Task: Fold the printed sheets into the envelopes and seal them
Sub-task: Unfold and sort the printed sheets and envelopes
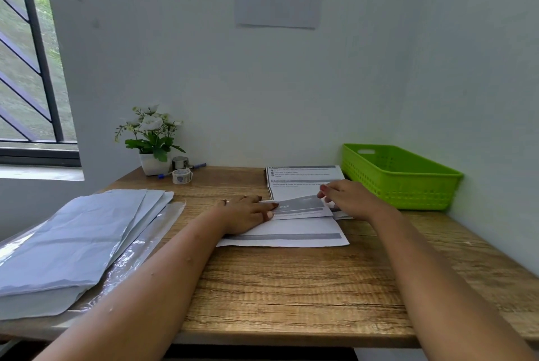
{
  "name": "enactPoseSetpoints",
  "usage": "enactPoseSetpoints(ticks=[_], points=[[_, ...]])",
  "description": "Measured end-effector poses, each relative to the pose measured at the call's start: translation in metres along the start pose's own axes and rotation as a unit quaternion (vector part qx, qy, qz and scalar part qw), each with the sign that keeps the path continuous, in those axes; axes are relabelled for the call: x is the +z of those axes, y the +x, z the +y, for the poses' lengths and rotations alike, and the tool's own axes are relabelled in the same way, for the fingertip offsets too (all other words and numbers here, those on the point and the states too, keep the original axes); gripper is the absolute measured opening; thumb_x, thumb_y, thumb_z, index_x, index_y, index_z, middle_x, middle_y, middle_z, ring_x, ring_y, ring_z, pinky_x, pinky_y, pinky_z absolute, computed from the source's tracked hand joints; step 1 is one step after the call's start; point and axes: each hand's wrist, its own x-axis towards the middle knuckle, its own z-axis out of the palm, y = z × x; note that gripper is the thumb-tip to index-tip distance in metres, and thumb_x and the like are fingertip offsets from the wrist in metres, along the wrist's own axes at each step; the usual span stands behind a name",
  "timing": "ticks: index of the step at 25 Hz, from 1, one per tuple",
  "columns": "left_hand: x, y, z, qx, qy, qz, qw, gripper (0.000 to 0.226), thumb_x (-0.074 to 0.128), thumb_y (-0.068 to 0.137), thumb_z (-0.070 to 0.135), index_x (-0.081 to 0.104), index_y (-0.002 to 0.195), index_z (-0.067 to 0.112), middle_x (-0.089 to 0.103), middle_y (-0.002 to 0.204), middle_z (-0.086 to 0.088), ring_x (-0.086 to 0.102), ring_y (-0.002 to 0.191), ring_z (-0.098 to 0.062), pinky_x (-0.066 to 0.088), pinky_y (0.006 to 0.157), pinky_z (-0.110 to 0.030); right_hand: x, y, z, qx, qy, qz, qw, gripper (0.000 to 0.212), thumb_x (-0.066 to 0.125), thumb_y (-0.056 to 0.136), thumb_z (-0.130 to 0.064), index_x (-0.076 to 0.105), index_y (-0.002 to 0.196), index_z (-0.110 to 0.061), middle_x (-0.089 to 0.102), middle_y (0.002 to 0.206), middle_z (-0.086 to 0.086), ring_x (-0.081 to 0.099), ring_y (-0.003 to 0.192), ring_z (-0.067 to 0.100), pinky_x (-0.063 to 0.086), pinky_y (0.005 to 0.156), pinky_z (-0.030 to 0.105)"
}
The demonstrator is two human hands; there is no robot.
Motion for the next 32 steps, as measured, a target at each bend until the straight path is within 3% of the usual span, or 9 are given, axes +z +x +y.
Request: enactPoseSetpoints(ticks=[4,8,14,16,19,22,27,29,32], points=[[-0.002,0.0,0.002,0.002,-0.014,0.022,1.0,0.058,0.025,0.092,0.065,0.017,0.146,0.045,0.015,0.158,0.006,0.014,0.145,-0.026,0.009,0.113,-0.06,0.009,0.001,-0.001,0.027,-0.147,-0.074,0.986,0.049,0.061,0.086,-0.051,0.056,0.126,-0.024,0.054,0.131,0.005,0.049,0.123,0.022,0.039,0.095,0.029],[0.001,0.003,-0.005,0.017,-0.082,0.075,0.994,0.071,0.041,0.082,0.072,0.023,0.144,0.042,0.029,0.153,0.003,0.027,0.14,-0.027,0.021,0.112,-0.056,0.013,0.001,-0.002,0.027,-0.078,-0.068,0.994,0.063,0.071,0.082,-0.039,0.044,0.138,-0.027,0.048,0.14,0.008,0.047,0.126,0.022,0.037,0.097,0.027],[-0.006,-0.003,0.003,0.043,-0.088,0.19,0.977,0.082,0.064,0.075,0.061,0.025,0.143,0.038,0.035,0.143,0.0,0.033,0.131,-0.024,0.03,0.109,-0.049,0.014,0.009,0.004,0.07,0.097,-0.007,0.993,0.093,0.08,0.072,-0.004,0.027,0.147,-0.02,0.054,0.098,0.006,0.055,0.102,0.024,0.048,0.091,0.036],[-0.007,-0.006,0.004,0.037,-0.072,0.207,0.975,0.087,0.065,0.073,0.062,0.023,0.144,0.037,0.032,0.145,0.001,0.029,0.133,-0.024,0.025,0.11,-0.048,0.014,0.009,0.004,0.07,0.14,-0.012,0.988,0.071,0.074,0.076,0.004,0.043,0.138,-0.013,0.057,0.089,0.002,0.058,0.101,0.026,0.052,0.086,0.037],[-0.009,-0.01,0.004,0.013,-0.05,0.248,0.967,0.091,0.066,0.069,0.065,0.021,0.143,0.038,0.034,0.143,0.002,0.028,0.132,-0.024,0.021,0.109,-0.048,0.012,0.003,-0.001,0.065,0.224,-0.034,0.972,0.042,0.061,0.083,0.012,0.06,0.12,-0.01,0.065,0.101,0.007,0.061,0.099,0.024,0.053,0.067,0.028],[-0.017,-0.018,0.006,0.019,-0.086,0.292,0.952,0.069,0.07,0.072,0.055,0.041,0.131,0.034,0.054,0.128,0.005,0.045,0.122,-0.02,0.026,0.103,-0.041,0.009,0.0,-0.001,0.062,0.252,-0.032,0.965,0.032,0.057,0.086,0.011,0.063,0.106,-0.012,0.066,0.095,0.004,0.062,0.087,0.019,0.046,0.056,0.023],[-0.029,-0.033,0.025,0.046,0.007,0.402,0.914,0.014,0.063,0.085,0.036,0.06,0.094,0.026,0.065,0.088,0.008,0.061,0.089,-0.018,0.029,0.081,-0.027,0.007,0.003,0.002,0.056,0.274,-0.012,0.96,0.03,0.049,0.086,0.016,0.06,0.074,-0.01,0.059,0.072,0.007,0.059,0.063,0.019,0.045,0.046,0.022],[-0.028,-0.033,0.03,0.037,0.042,0.405,0.912,0.015,0.059,0.086,0.039,0.058,0.088,0.024,0.067,0.089,0.006,0.062,0.086,-0.02,0.027,0.072,-0.026,0.007,0.003,0.002,0.07,0.289,0.001,0.955,0.038,0.04,0.088,0.018,0.061,0.07,-0.009,0.061,0.073,0.007,0.059,0.055,0.015,0.045,0.041,0.017],[-0.027,-0.031,0.032,0.037,0.046,0.353,0.934,0.044,0.049,0.084,0.064,0.062,0.099,0.024,0.068,0.096,0.007,0.063,0.089,-0.019,0.033,0.068,-0.028,0.007,0.005,0.003,0.072,0.289,0.018,0.954,0.044,0.035,0.085,0.02,0.063,0.066,-0.008,0.062,0.088,0.01,0.057,0.072,0.02,0.047,0.043,0.016]])
